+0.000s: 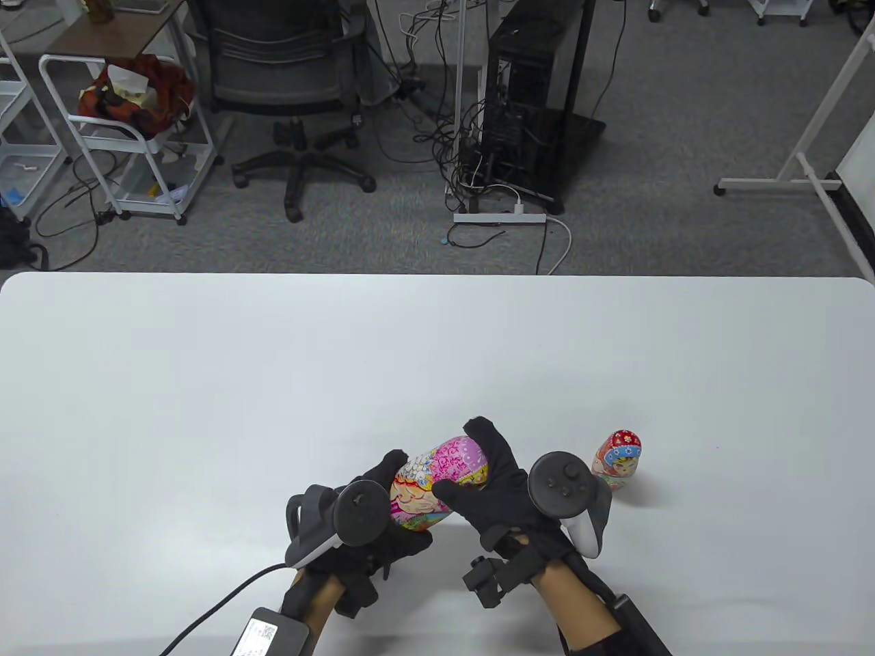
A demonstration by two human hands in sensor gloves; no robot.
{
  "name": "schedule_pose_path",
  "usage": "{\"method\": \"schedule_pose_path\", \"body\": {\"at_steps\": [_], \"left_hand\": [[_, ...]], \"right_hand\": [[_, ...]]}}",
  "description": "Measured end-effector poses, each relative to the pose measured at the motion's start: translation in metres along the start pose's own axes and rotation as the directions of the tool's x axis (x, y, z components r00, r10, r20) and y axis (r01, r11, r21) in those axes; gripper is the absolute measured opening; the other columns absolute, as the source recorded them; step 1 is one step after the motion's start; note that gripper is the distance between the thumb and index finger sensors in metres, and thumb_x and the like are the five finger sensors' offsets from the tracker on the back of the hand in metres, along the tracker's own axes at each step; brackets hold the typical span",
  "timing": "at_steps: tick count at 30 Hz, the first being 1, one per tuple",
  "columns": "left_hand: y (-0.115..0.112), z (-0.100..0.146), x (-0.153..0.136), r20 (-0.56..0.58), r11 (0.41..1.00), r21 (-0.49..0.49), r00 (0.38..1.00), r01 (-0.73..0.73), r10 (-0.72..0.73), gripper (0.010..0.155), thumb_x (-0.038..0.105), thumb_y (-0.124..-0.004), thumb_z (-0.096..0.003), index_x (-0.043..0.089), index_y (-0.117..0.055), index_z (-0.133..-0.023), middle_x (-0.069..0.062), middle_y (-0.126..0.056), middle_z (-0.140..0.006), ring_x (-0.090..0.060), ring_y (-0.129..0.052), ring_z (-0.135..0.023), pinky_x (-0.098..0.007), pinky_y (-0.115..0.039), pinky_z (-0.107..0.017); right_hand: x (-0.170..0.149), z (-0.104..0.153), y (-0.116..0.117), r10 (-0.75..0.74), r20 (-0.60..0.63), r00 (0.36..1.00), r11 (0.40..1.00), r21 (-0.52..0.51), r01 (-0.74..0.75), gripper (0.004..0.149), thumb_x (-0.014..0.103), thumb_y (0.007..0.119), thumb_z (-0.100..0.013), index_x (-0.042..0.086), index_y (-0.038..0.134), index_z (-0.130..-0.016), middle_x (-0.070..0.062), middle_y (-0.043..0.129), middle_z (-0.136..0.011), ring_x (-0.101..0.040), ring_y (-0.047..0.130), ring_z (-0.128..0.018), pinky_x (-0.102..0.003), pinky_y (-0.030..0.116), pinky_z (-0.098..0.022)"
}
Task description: Nest individual Russian dolls into a nested set
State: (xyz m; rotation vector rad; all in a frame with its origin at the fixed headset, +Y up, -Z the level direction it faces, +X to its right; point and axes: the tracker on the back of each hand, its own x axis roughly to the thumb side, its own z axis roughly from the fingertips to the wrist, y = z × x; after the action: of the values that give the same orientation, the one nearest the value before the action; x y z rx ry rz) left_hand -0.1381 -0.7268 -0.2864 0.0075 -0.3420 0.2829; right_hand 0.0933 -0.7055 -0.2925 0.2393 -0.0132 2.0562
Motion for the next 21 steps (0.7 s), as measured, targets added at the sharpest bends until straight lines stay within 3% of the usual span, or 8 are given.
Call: {"method": "schedule_pose_path", "body": {"at_steps": [21], "left_hand": [[0.009, 0.001, 0.007, -0.067, 0.986, 0.036, 0.985, 0.165, -0.162, 0.116, 0.079, -0.093, -0.0239, 0.017, -0.039, -0.106, -0.005, -0.078, -0.1, -0.016, -0.097, -0.068, -0.05, -0.079, -0.062]], "right_hand": [[0.014, 0.007, 0.005, 0.097, 0.019, 0.995, 0.99, -0.102, -0.095, 0.09, 0.061, 0.084, -0.04, 0.025, 0.029, -0.102, -0.022, 0.055, -0.101, -0.037, 0.087, -0.08, -0.051, 0.074, -0.06]]}}
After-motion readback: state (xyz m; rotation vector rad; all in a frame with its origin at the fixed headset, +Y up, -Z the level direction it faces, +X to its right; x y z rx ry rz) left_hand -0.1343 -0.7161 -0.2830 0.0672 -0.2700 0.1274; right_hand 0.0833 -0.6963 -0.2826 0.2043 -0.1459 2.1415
